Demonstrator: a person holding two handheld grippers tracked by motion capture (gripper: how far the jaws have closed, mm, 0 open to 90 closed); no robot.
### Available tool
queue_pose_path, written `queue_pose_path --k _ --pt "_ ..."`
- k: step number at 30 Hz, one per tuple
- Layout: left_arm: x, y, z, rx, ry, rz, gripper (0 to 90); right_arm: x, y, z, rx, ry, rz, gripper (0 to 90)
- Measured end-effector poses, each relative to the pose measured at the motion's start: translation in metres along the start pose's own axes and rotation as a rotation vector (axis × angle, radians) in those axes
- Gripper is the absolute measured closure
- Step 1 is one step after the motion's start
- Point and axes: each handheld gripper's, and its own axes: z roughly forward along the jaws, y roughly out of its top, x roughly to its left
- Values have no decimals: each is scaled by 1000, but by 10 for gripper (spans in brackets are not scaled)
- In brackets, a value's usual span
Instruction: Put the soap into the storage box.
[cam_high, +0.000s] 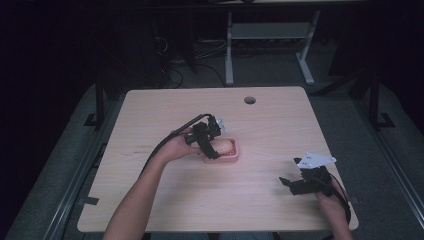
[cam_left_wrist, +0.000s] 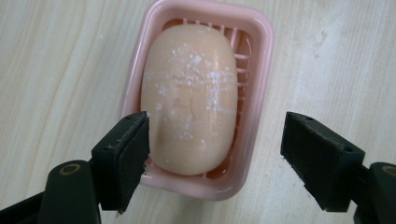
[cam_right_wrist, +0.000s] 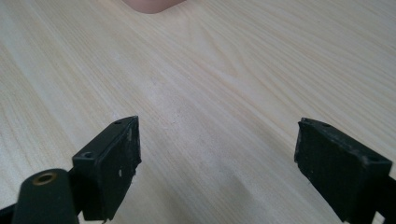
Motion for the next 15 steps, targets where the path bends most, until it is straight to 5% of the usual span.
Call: queue_pose_path --k 15 --pt "-9 -13 -2 -15 2 -18 228 3 1 3 8 6 3 140"
